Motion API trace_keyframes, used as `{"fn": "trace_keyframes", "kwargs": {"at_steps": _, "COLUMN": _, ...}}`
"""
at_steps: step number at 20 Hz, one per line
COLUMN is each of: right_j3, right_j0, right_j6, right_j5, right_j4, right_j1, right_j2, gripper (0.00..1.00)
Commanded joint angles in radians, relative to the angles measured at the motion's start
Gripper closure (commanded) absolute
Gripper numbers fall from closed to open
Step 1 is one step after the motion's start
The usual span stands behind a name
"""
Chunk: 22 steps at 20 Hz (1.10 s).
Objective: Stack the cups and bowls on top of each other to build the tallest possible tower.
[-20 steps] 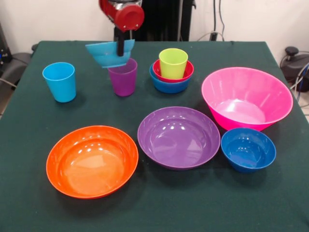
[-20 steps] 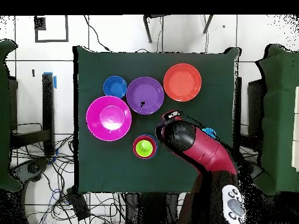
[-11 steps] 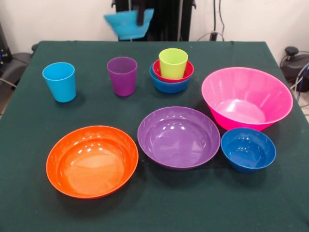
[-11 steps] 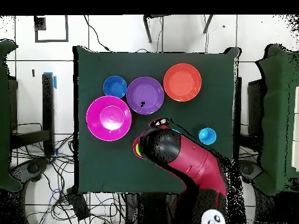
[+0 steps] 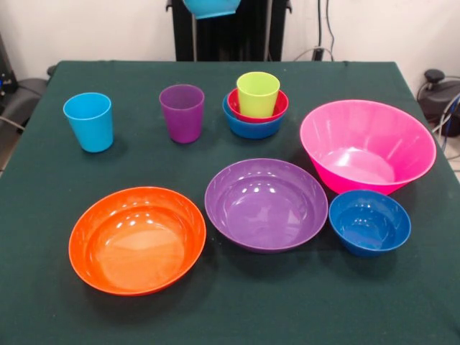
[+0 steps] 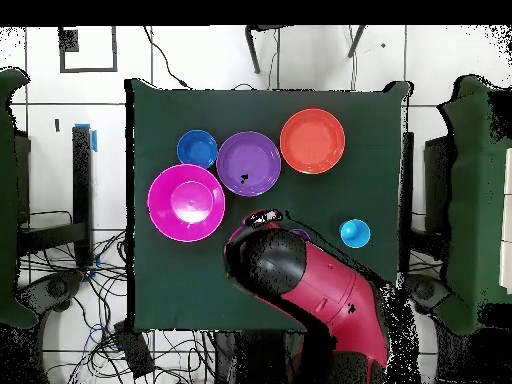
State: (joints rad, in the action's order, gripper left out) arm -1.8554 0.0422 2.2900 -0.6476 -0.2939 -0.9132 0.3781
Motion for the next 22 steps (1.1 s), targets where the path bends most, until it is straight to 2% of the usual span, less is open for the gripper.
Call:
{"fn": "trace_keyframes", "kwargs": {"at_steps": 1, "right_j3": -0.034, "right_j0": -0.040, "right_j6": 0.256, "right_j5": 0.056, "right_j4": -0.048, "right_j1": 0.058, "right_j2": -0.047, "gripper": 1.00}}
{"fn": "trace_keyframes", "kwargs": {"at_steps": 5, "right_j3": -0.057, "right_j0": -0.056, "right_j6": 0.266, "right_j5": 0.104, "right_j4": -0.092, "right_j1": 0.074, "right_j2": -0.062, "gripper": 1.00}}
{"fn": "trace_keyframes", "kwargs": {"at_steps": 11, "right_j3": -0.062, "right_j0": -0.062, "right_j6": 0.252, "right_j5": 0.111, "right_j4": -0.121, "right_j1": 0.087, "right_j2": -0.059, "gripper": 1.00}}
{"fn": "trace_keyframes", "kwargs": {"at_steps": 18, "right_j3": -0.078, "right_j0": -0.056, "right_j6": 0.266, "right_j5": 0.260, "right_j4": -0.178, "right_j1": 0.163, "right_j2": -0.114, "gripper": 1.00}}
{"fn": "trace_keyframes", "kwargs": {"at_steps": 22, "right_j3": -0.079, "right_j0": -0.057, "right_j6": 0.266, "right_j5": 0.297, "right_j4": -0.201, "right_j1": 0.185, "right_j2": -0.129, "gripper": 1.00}}
